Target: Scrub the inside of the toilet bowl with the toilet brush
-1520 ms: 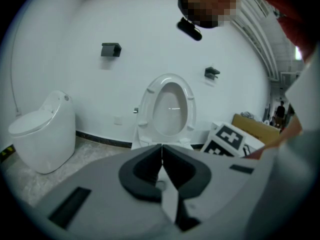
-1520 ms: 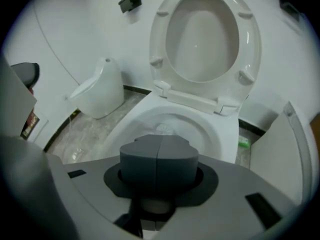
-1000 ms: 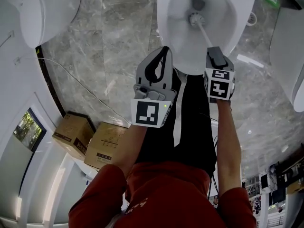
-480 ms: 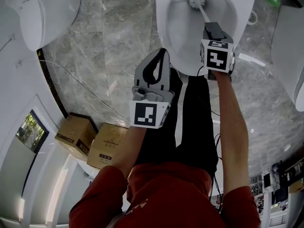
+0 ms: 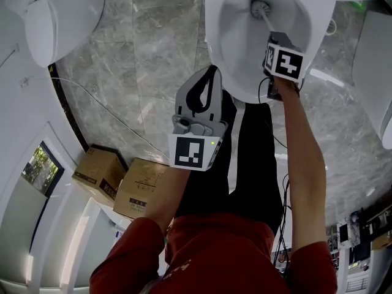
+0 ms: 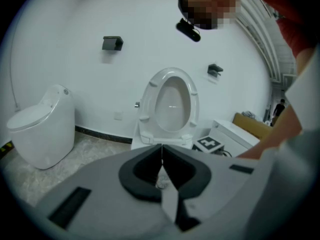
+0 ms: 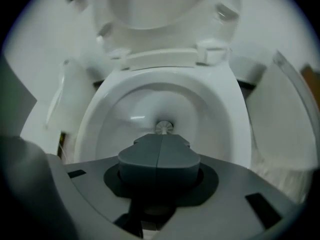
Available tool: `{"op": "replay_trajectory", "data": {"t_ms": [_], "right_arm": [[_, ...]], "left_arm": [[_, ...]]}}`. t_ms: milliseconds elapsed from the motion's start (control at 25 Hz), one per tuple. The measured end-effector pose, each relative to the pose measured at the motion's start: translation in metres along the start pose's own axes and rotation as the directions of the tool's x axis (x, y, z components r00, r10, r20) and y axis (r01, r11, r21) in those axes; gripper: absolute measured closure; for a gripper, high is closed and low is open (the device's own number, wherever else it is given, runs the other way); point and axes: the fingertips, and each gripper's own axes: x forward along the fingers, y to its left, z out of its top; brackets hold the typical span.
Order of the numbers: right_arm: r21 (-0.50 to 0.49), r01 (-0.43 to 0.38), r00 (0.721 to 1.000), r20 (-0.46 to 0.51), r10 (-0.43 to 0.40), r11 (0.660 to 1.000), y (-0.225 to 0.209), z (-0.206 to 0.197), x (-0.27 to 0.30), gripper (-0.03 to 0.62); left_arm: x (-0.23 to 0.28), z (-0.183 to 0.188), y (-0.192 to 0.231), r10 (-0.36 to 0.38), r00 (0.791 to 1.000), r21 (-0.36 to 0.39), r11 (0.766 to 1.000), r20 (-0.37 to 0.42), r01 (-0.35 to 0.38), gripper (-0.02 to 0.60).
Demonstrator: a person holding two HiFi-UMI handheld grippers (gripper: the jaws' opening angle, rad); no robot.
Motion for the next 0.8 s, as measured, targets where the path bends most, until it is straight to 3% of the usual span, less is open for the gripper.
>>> {"op": "replay_trajectory", "data": {"t_ms": [80, 120, 160, 200, 240, 280, 320, 360, 400, 440, 480, 520, 560, 600, 640, 680, 720, 760, 800], "right_arm": [[0.235, -0.041, 0.999, -0.020, 0.047, 0.971, -0.006, 0.009, 0.011, 0.442], [0.258, -0.037, 0.999, -0.023, 0.044, 0.965, -0.008, 0.014, 0.014, 0.444], [0.196, -0.017, 1.000, -0.022, 0.021, 0.981, -0.008, 0.019, 0.016, 0.444], [0.055, 0.015, 1.000, -0.012, -0.015, 0.998, -0.007, 0.025, 0.018, 0.444], [-0.141, 0.055, 0.998, 0.011, -0.054, 0.989, -0.002, 0.030, 0.020, 0.444], [-0.359, 0.100, 0.995, 0.043, -0.091, 0.928, 0.004, 0.034, 0.023, 0.444], [-0.570, 0.149, 0.989, 0.080, -0.126, 0.808, 0.010, 0.035, 0.026, 0.444], [-0.743, 0.190, 0.981, 0.116, -0.156, 0.641, 0.015, 0.032, 0.028, 0.444], [-0.861, 0.214, 0.974, 0.149, -0.173, 0.462, 0.020, 0.027, 0.031, 0.444], [-0.920, 0.222, 0.969, 0.172, -0.177, 0.322, 0.023, 0.022, 0.034, 0.442], [-0.940, 0.222, 0.968, 0.179, -0.176, 0.261, 0.024, 0.019, 0.036, 0.442], [-0.929, 0.217, 0.970, 0.171, -0.173, 0.301, 0.022, 0.018, 0.036, 0.442], [-0.877, 0.203, 0.976, 0.145, -0.163, 0.436, 0.018, 0.020, 0.036, 0.444], [-0.755, 0.171, 0.985, 0.108, -0.136, 0.633, 0.013, 0.024, 0.034, 0.444], [-0.540, 0.116, 0.993, 0.074, -0.090, 0.834, 0.008, 0.029, 0.031, 0.444], [-0.239, 0.042, 0.998, 0.046, -0.032, 0.970, 0.003, 0.031, 0.027, 0.444], [0.096, -0.034, 0.999, 0.024, 0.032, 0.995, -0.003, 0.029, 0.025, 0.444], [0.384, -0.092, 0.996, 0.018, 0.092, 0.919, -0.007, 0.026, 0.024, 0.444], [0.564, -0.125, 0.991, 0.027, 0.134, 0.816, -0.010, 0.024, 0.022, 0.445]], "left_arm": [[0.003, -0.005, 0.004, -0.002, 1.000, 0.004, 1.000, -0.012, 0.002, 0.583], [0.005, -0.008, 0.006, 0.000, 1.000, 0.001, 1.000, -0.016, 0.000, 0.583], [0.006, -0.010, 0.007, 0.002, 1.000, -0.002, 1.000, -0.019, -0.002, 0.583], [0.007, -0.012, 0.008, 0.003, 1.000, -0.006, 1.000, -0.021, -0.003, 0.583], [0.008, -0.013, 0.009, 0.003, 1.000, -0.008, 1.000, -0.022, -0.004, 0.583], [0.008, -0.014, 0.010, 0.003, 1.000, -0.009, 1.000, -0.024, -0.003, 0.583], [0.008, -0.014, 0.011, 0.003, 1.000, -0.012, 1.000, -0.026, -0.003, 0.583], [0.008, -0.014, 0.012, 0.002, 1.000, -0.015, 1.000, -0.028, -0.003, 0.583], [0.007, -0.014, 0.013, 0.002, 1.000, -0.018, 1.000, -0.031, -0.002, 0.583], [0.007, -0.014, 0.014, 0.001, 0.999, -0.020, 1.000, -0.033, -0.002, 0.583], [0.006, -0.014, 0.016, 0.003, 0.999, -0.020, 1.000, -0.033, -0.003, 0.583], [0.006, -0.013, 0.018, 0.006, 1.000, -0.020, 1.000, -0.030, -0.006, 0.583], [0.007, -0.011, 0.020, 0.012, 1.000, -0.021, 1.000, -0.022, -0.012, 0.583], [0.007, -0.009, 0.024, 0.022, 1.000, -0.023, 0.999, -0.006, -0.022, 0.583], [0.007, -0.007, 0.027, 0.034, 0.999, -0.027, 0.999, 0.012, -0.034, 0.583], [0.007, -0.004, 0.029, 0.044, 0.999, -0.030, 0.999, 0.027, -0.043, 0.583], [0.008, -0.003, 0.030, 0.049, 0.998, -0.033, 0.998, 0.034, -0.048, 0.583], [0.008, -0.002, 0.030, 0.051, 0.998, -0.034, 0.998, 0.036, -0.050, 0.583], [0.008, -0.001, 0.030, 0.051, 0.998, -0.033, 0.998, 0.037, -0.049, 0.583]]}}
